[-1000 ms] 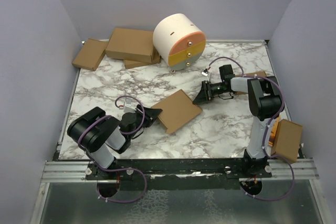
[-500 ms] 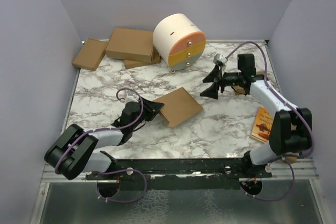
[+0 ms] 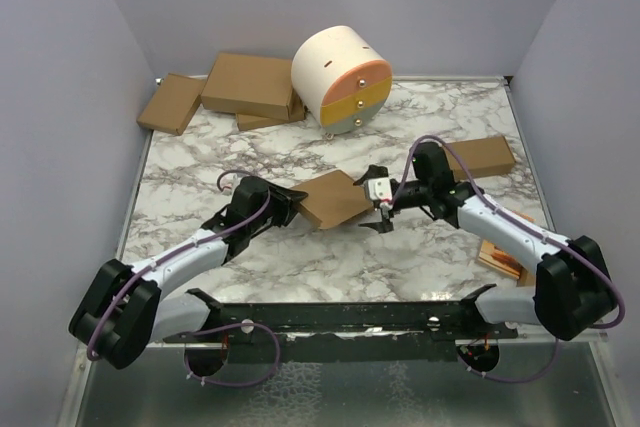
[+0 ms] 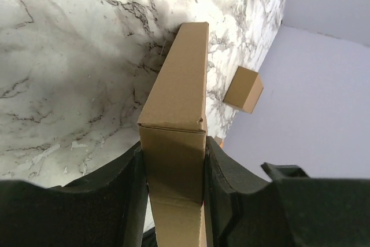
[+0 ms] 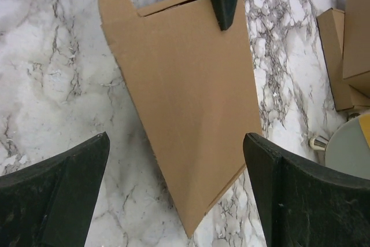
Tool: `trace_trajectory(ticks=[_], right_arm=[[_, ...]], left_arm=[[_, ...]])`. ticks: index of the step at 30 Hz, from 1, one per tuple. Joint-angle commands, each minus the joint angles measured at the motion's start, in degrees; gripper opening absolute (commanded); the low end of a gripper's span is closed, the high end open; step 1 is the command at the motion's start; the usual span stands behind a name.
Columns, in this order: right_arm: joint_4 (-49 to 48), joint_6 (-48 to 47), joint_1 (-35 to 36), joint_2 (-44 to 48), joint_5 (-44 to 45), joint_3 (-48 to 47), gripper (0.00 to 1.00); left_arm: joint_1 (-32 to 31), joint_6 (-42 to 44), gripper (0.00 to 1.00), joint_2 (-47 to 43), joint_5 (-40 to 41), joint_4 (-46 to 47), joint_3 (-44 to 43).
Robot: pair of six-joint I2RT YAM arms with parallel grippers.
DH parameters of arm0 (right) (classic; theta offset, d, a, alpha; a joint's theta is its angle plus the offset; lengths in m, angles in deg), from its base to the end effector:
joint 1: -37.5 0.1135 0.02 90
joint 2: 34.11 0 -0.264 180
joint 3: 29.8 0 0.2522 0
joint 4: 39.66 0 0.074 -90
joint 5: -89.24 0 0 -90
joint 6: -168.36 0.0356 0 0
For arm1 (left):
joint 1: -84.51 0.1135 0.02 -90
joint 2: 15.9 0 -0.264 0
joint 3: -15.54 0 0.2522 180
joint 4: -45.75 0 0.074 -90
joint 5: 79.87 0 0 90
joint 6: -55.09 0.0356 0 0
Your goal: Fold the paper box
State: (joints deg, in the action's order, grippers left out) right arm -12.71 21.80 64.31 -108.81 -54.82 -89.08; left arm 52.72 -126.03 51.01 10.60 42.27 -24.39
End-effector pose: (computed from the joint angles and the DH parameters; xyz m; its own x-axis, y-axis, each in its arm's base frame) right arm 0.2222 0.1446 0.2371 0.3349 -0.3795 -0.8624 -0.9420 -0.1136 -0.3158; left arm 0.2005 -0.1239 0.1864 -0.5123 -0.8587 0.0127 -0.4410 0.2503 -0.8619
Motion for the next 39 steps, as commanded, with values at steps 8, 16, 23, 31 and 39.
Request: trace_trajectory(ticks=[8, 16, 23, 31, 39], right_arm=[[-23.65, -2.87, 12.71, -0.88, 27.09, 9.47, 0.98], [-32.06, -1.81, 18.23, -5.19, 35.19, 10.90, 0.77], [-33.99, -1.70, 19.46, -6.36, 36.48, 11.43, 0.59], [-33.88, 0.33, 19.60, -6.10, 36.96, 10.91, 0.40], [-33.15, 7.25, 19.48, -5.64, 38.40, 8.88, 0.36]], left_arm=[[3.80, -7.80, 0.19, -4.19, -2.04, -9.45, -1.69], [4.37, -8.23, 0.19, -4.69, -3.34, -8.62, -1.38], [4.54, -8.52, 0.19, -4.95, -3.62, -7.82, -1.02], [4.54, -9.17, 0.34, -5.66, -4.07, -6.55, -0.15], [4.55, -8.62, 0.65, -7.81, -3.16, -10.07, -1.06]])
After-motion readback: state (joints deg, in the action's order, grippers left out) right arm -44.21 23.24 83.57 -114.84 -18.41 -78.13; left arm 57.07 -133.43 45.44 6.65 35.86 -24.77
